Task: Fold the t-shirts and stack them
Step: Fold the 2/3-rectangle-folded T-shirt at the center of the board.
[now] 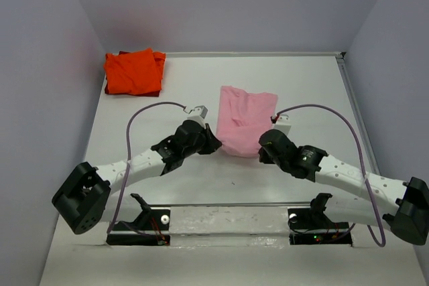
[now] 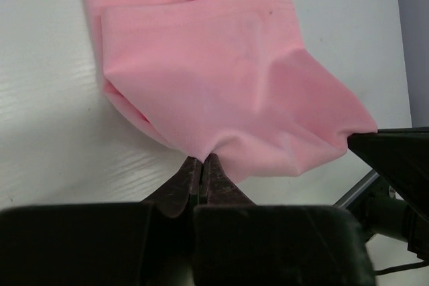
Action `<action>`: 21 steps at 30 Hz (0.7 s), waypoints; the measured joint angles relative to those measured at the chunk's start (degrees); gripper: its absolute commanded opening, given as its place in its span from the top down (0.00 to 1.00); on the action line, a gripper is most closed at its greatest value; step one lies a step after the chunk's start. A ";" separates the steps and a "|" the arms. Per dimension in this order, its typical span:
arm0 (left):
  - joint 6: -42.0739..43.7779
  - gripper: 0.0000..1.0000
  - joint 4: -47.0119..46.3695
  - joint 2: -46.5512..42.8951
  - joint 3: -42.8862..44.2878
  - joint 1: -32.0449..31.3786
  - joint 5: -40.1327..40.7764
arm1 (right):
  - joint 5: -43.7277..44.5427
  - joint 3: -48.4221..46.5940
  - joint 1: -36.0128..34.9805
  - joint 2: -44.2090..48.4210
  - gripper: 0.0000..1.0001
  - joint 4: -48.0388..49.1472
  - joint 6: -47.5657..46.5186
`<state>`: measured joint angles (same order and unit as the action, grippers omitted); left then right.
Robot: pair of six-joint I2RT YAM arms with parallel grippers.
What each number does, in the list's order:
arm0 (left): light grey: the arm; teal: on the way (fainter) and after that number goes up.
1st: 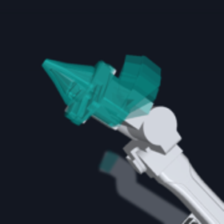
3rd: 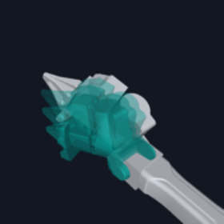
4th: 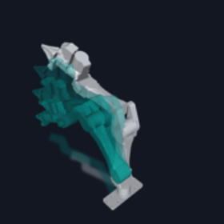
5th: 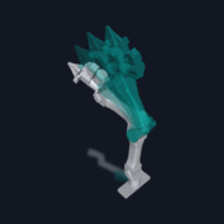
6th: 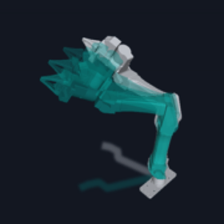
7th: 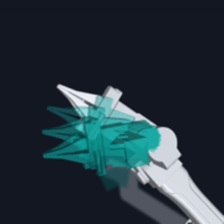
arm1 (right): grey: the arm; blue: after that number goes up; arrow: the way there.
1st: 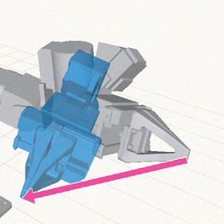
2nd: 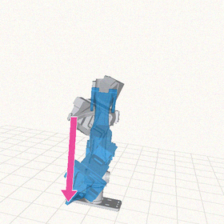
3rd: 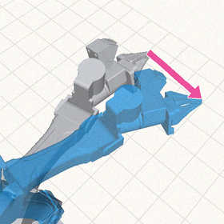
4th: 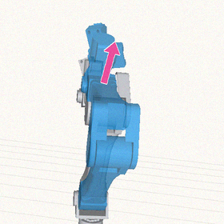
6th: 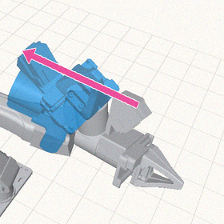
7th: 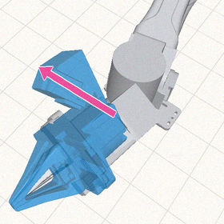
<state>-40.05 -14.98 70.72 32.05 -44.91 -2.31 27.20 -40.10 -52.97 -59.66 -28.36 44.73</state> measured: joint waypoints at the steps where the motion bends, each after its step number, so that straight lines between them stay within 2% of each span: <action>1: 0.33 1.00 0.00 0.59 1.09 0.00 0.17 | 0.81 -0.61 0.00 -0.04 1.00 -0.15 -0.42; 13: 5.33 1.00 2.47 9.07 17.05 2.62 3.80 | 12.74 -9.29 0.66 -9.66 1.00 -0.22 -4.92; 21: 8.55 1.00 2.99 14.12 24.22 6.51 3.67 | 13.00 -11.76 10.99 -17.99 1.00 7.43 -9.55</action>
<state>-31.51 -11.99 84.84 56.27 -38.39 1.37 40.21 -51.86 -41.98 -77.65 -20.93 35.18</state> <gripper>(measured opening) 0.025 0.016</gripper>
